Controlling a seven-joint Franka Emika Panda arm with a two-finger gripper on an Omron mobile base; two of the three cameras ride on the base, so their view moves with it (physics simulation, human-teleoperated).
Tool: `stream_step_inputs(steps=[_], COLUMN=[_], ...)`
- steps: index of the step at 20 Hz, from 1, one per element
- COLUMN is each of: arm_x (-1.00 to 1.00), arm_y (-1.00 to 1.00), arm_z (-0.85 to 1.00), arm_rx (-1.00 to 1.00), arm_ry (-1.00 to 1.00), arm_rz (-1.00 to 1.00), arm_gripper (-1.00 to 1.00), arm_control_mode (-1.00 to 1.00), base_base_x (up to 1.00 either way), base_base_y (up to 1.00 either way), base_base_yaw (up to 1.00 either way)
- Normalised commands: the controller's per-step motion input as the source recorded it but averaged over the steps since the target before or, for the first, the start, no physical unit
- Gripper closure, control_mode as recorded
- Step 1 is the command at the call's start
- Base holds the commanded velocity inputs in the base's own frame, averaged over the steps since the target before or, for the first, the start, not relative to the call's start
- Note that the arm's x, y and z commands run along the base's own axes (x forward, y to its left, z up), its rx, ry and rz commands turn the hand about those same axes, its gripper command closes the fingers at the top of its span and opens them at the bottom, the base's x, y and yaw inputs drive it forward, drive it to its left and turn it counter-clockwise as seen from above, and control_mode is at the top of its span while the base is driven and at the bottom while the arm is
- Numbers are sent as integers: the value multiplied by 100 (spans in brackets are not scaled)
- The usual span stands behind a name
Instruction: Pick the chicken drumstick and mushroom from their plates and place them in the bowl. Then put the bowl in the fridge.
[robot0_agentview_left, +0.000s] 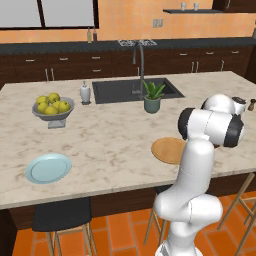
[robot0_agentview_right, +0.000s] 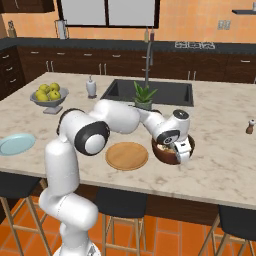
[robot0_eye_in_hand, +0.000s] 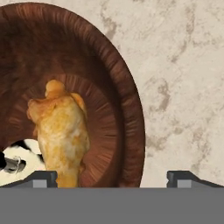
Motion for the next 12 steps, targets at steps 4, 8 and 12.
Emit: stream_step_inputs(steps=[4,8,12], arm_x=[0,0,0], arm_y=[0,0,2], arm_z=[-19,-17,-5], arm_rx=[0,0,0], arm_ry=[-9,-7,-3], arm_rz=[0,0,0], arm_gripper=[-100,100,100], arm_control_mode=[-100,-100,-100], base_base_x=[0,0,0], base_base_y=[0,0,0], base_base_yaw=[0,0,0])
